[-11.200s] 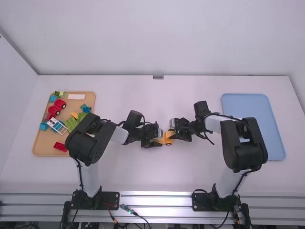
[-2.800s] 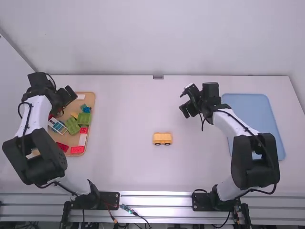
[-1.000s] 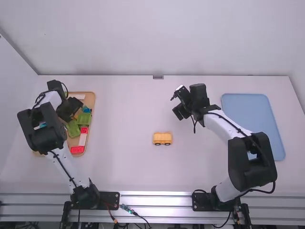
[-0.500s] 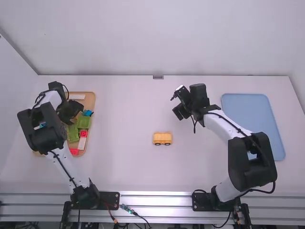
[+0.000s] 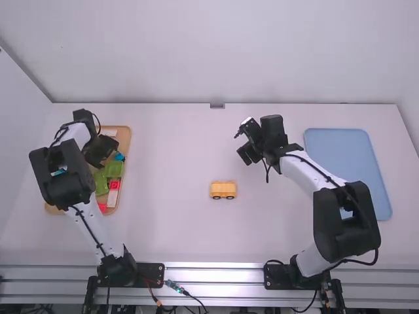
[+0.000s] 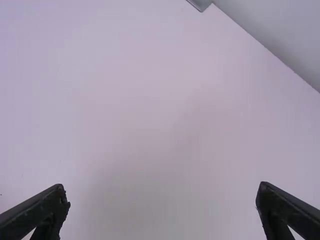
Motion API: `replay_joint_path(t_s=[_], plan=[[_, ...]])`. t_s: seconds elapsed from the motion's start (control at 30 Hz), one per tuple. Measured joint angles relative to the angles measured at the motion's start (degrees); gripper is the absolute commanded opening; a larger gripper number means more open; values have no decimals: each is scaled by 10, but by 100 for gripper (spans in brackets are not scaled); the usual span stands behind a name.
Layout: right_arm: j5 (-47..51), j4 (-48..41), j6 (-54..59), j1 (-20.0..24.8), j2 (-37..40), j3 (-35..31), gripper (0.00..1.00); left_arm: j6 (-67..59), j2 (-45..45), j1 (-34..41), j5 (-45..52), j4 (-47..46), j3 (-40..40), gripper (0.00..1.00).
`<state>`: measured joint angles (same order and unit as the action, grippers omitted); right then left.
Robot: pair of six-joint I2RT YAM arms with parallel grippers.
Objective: Assemble lego blocks to make yellow taxi
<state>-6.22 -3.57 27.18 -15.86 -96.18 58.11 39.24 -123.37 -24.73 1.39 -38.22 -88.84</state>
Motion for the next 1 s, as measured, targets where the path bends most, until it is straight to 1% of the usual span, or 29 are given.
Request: replay_joint_path(t_s=[0.13,0.23,0.3,0.33,0.53,0.6,0.67,0.77,0.87,1.0], plan=[[0,0,0,0,0,0,99,11,0,0,-19,-7,2,76],[0,-1,0,0,0,0,99,17,0,0,-26,-8,3,72],[0,-1,0,0,0,0,99,20,0,0,-30,-7,3,66],[0,-2,0,0,0,0,99,22,0,0,-31,-6,4,65],[0,-2,0,0,0,0,99,30,0,0,-32,25,25,71],[0,-2,0,0,0,0,99,33,2,1,-35,32,30,70],[0,-2,0,0,0,0,99,38,3,2,-40,41,38,65],[0,-2,0,0,0,0,99,44,7,2,-45,49,45,63],[0,-2,0,0,0,0,99,47,8,2,-49,48,45,54],[0,-2,0,0,0,0,99,47,8,2,-51,42,44,49]])
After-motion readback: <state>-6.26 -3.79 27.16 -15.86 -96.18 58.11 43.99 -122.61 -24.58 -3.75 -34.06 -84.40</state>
